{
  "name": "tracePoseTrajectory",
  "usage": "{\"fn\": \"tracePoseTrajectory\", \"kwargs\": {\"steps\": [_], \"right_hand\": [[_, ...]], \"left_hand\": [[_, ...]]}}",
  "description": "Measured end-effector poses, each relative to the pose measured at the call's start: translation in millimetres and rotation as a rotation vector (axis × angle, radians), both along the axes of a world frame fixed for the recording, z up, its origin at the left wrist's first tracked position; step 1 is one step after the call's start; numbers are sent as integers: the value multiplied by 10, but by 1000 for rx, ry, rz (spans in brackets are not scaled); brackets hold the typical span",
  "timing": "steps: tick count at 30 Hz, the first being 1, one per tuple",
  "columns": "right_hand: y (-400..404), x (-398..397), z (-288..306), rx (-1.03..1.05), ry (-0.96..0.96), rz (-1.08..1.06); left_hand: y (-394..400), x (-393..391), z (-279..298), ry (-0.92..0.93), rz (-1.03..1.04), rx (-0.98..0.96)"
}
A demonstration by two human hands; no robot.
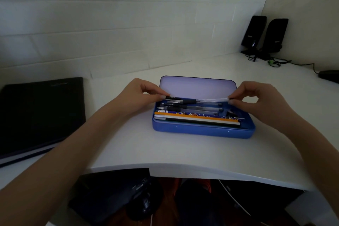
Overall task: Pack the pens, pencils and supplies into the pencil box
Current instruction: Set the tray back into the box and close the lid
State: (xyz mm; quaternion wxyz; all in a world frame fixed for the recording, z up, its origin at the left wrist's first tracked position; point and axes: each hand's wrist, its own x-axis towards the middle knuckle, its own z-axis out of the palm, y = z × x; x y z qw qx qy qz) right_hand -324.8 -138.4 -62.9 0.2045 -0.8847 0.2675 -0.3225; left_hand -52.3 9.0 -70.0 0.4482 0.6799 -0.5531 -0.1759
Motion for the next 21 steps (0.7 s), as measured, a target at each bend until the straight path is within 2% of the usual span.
{"fn": "tracePoseTrajectory", "kwargs": {"steps": [6,21], "right_hand": [[31,29,-4,31,35,29],[56,68,-30,-105,105,33]], "left_hand": [[1,2,3,-12,-9,5],[19,2,15,25,-64,16]]}}
